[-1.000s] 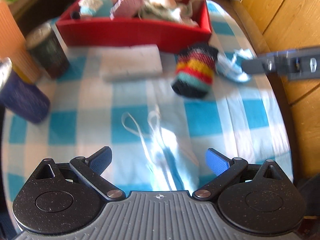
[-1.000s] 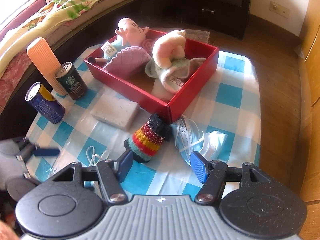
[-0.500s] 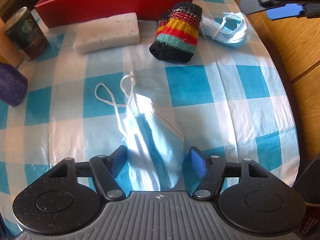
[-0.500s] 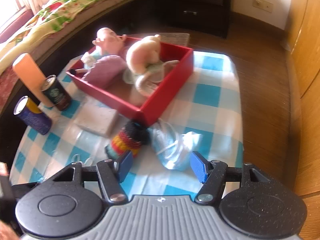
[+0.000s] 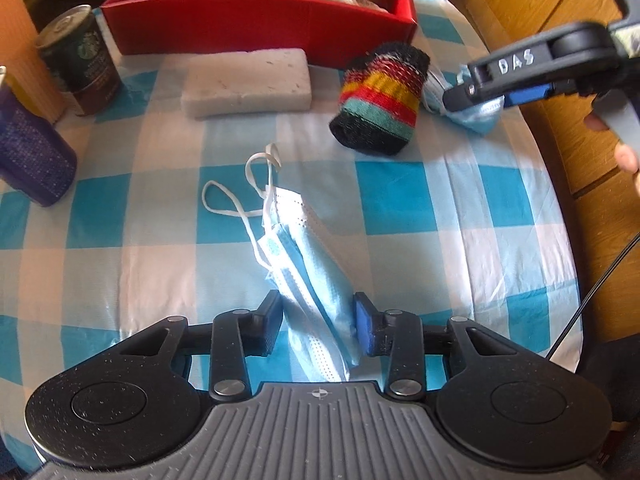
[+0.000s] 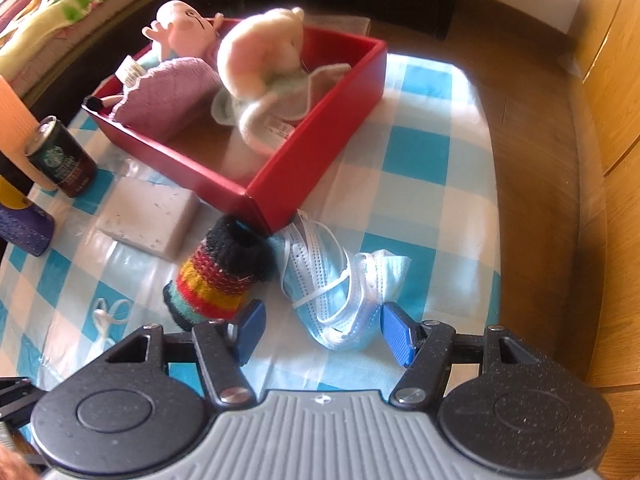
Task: Organize soft objects
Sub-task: 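Grasp a blue face mask with the left gripper while the right gripper grasps another blue mask, then lift the blue mask with the left gripper while the right gripper lifts its mask toward the box, then carry both held blue masks over the red box and lower them inside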
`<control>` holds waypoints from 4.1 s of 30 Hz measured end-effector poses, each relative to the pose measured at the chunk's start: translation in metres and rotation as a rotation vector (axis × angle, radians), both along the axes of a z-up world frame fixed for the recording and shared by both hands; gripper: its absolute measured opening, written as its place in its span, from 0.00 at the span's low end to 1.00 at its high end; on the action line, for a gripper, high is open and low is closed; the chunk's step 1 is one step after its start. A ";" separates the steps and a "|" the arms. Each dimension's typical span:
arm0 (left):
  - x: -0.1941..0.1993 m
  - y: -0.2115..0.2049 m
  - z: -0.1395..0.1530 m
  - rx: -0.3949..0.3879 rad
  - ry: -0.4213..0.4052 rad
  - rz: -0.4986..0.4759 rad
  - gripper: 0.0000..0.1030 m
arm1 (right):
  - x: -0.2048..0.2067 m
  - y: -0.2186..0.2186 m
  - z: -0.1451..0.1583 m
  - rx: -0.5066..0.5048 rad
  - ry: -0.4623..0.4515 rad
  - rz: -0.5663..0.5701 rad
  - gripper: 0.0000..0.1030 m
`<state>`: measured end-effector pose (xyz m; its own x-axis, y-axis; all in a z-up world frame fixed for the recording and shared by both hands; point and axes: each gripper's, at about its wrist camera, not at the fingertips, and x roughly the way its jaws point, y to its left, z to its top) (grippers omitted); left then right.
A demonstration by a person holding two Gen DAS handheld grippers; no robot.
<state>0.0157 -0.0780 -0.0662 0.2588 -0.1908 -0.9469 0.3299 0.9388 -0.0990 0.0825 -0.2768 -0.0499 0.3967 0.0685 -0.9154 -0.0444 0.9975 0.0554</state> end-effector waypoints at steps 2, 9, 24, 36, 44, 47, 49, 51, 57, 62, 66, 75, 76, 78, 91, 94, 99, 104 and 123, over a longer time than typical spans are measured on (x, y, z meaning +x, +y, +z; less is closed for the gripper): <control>0.002 0.004 0.003 -0.011 0.001 0.015 0.38 | 0.003 0.000 -0.006 0.001 0.016 -0.007 0.40; 0.004 0.002 0.008 -0.031 -0.002 0.016 0.40 | 0.009 -0.004 -0.020 -0.006 0.055 -0.032 0.39; 0.006 -0.001 0.012 -0.011 -0.029 0.002 0.42 | 0.010 -0.008 -0.028 -0.006 0.088 -0.045 0.30; 0.005 -0.006 0.015 0.012 -0.056 -0.019 0.42 | -0.003 -0.014 -0.023 -0.024 0.085 -0.030 0.11; 0.003 -0.010 0.024 0.005 -0.083 -0.032 0.45 | -0.028 -0.011 0.006 -0.005 0.012 0.001 0.09; 0.003 -0.009 0.026 0.005 -0.089 -0.029 0.45 | -0.038 -0.008 0.022 0.018 -0.030 0.011 0.09; 0.005 -0.008 0.028 0.003 -0.095 -0.027 0.45 | -0.044 -0.005 0.031 0.039 -0.054 0.022 0.09; 0.006 -0.007 0.032 -0.003 -0.106 -0.021 0.45 | -0.049 -0.001 0.039 0.055 -0.074 0.037 0.09; 0.012 -0.008 0.052 -0.024 -0.166 -0.013 0.44 | -0.057 0.011 0.058 0.108 -0.136 0.080 0.09; 0.024 -0.009 0.071 -0.044 -0.224 0.011 0.42 | -0.054 0.017 0.075 0.144 -0.191 0.090 0.09; 0.035 -0.014 0.082 -0.042 -0.258 0.012 0.43 | -0.047 0.017 0.088 0.166 -0.233 0.080 0.09; 0.068 -0.018 0.099 -0.059 -0.295 0.036 0.42 | -0.025 0.013 0.099 0.179 -0.266 0.050 0.09; 0.072 -0.018 0.101 -0.062 -0.298 0.038 0.42 | -0.022 0.013 0.100 0.178 -0.267 0.050 0.09; 0.079 -0.016 0.106 -0.073 -0.305 0.048 0.42 | -0.017 0.013 0.101 0.176 -0.271 0.047 0.09; 0.025 -0.022 -0.016 0.064 0.036 -0.053 0.64 | -0.012 0.015 0.087 0.183 -0.227 0.054 0.09; 0.020 -0.027 -0.013 0.078 -0.022 -0.068 0.21 | -0.014 0.018 0.090 0.188 -0.237 0.065 0.09; 0.021 -0.029 0.008 0.051 -0.105 -0.078 0.19 | -0.016 0.017 0.095 0.202 -0.255 0.064 0.09; 0.042 -0.022 0.046 -0.036 -0.177 -0.014 0.20 | -0.014 0.010 0.101 0.208 -0.274 0.037 0.09; 0.193 -0.018 0.128 -0.144 -0.387 0.175 0.24 | 0.062 0.022 0.106 0.204 -0.292 -0.015 0.09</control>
<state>0.2083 -0.0960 0.0614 0.6291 -0.2356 -0.7408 0.2062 0.9694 -0.1331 0.1449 -0.2552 0.0561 0.6417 0.2306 -0.7315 -0.0728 0.9677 0.2412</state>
